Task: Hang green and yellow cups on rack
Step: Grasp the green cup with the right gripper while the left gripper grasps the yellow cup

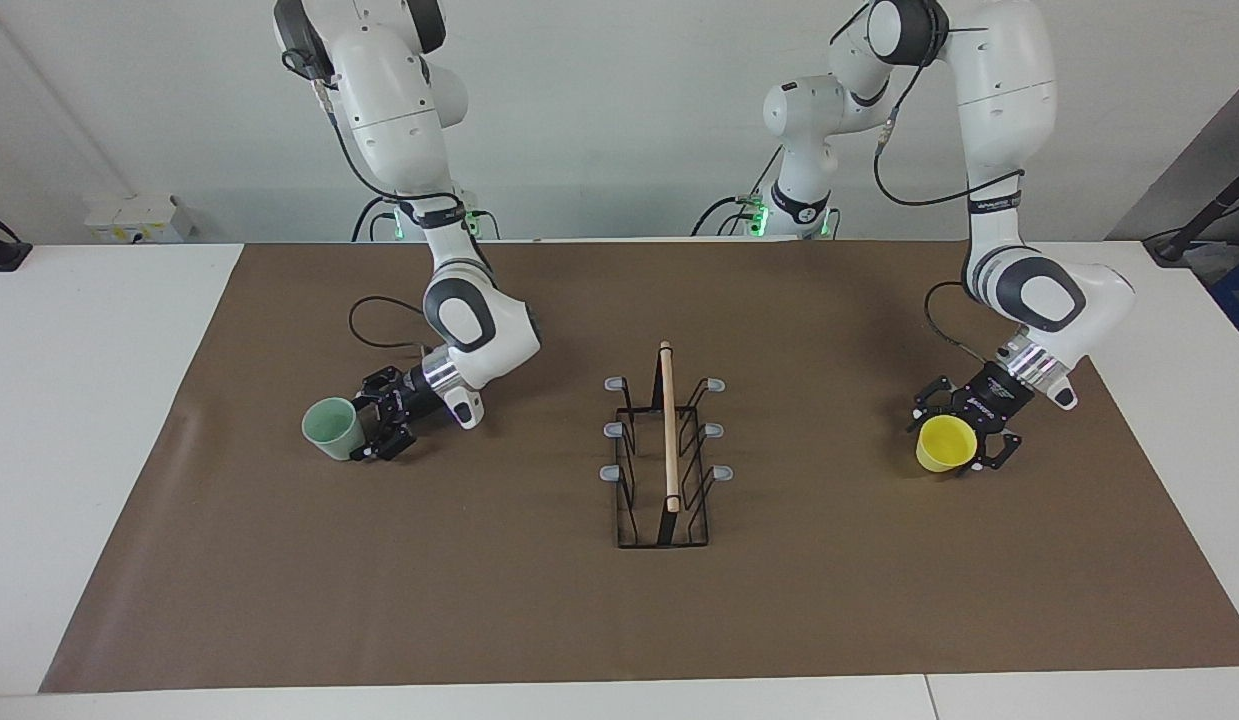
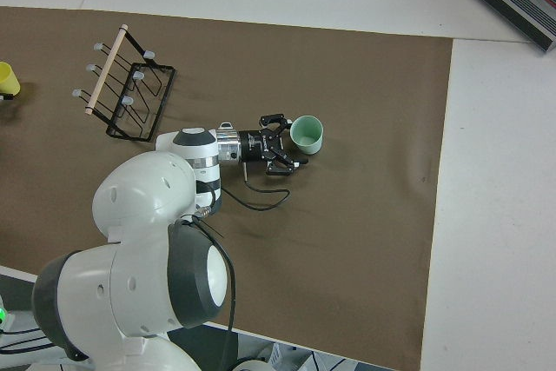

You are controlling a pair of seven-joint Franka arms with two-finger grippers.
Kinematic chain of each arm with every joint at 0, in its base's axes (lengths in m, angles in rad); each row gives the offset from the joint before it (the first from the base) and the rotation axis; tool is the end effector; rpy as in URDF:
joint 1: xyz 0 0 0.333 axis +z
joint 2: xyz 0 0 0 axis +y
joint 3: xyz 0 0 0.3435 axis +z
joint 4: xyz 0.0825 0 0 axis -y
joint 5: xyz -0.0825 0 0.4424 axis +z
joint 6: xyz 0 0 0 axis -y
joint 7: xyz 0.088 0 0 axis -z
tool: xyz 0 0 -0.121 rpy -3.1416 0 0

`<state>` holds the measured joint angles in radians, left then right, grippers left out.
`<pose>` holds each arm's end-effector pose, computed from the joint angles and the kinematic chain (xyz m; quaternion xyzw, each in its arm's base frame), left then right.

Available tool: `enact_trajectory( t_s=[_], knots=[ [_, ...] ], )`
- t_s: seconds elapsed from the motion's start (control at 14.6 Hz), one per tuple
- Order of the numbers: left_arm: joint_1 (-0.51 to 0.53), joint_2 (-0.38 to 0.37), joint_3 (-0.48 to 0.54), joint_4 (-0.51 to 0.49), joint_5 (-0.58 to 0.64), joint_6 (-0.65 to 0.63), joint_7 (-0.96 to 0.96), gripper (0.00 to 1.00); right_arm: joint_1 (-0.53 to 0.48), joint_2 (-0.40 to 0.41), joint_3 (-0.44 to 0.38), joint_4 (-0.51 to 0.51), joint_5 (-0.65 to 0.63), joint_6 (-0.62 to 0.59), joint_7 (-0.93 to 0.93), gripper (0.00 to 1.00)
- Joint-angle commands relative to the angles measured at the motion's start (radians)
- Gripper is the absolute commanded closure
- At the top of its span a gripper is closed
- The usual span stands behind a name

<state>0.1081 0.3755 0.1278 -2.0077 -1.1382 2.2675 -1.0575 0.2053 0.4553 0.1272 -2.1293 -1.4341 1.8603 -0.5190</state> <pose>0.6455 0.1196 0.2424 0.4592 0.8051 -0.1862 0.3259 0.5778 0.1063 0.1630 0.4924 0.6629 -0.3035 0.4754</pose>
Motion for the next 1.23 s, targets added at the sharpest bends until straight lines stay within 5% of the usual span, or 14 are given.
enact_trajectory(
  t_s=[0.0,0.14,0.34,0.48,0.96,1.09,1.16],
  knots=[
    [-0.016,-0.032,0.006,-0.037,-0.022,0.021,-0.002,0.15,-0.011,-0.001,0.003,-0.003,-0.046,-0.003,0.017,0.00],
    [-0.018,-0.036,0.006,-0.042,-0.022,0.017,0.023,0.30,-0.012,-0.001,0.002,0.000,-0.063,-0.009,0.017,0.00],
    [-0.016,-0.060,0.006,-0.052,-0.022,0.012,0.053,0.78,-0.012,-0.001,0.002,0.011,-0.081,-0.032,0.017,0.00],
    [-0.016,-0.067,0.006,-0.045,-0.022,0.007,0.051,1.00,-0.012,-0.003,0.002,0.011,-0.091,-0.041,0.014,0.00],
    [-0.010,-0.150,0.010,0.009,0.061,0.004,0.053,1.00,-0.037,-0.001,0.000,0.009,-0.126,-0.033,0.017,0.00],
    [-0.013,-0.162,0.010,0.046,0.151,-0.009,0.047,1.00,-0.037,-0.001,0.002,0.009,-0.126,-0.032,0.017,0.31],
    [-0.012,-0.171,0.009,0.059,0.184,-0.014,0.048,1.00,-0.037,-0.001,0.002,0.009,-0.126,-0.032,0.013,0.99]
  ],
)
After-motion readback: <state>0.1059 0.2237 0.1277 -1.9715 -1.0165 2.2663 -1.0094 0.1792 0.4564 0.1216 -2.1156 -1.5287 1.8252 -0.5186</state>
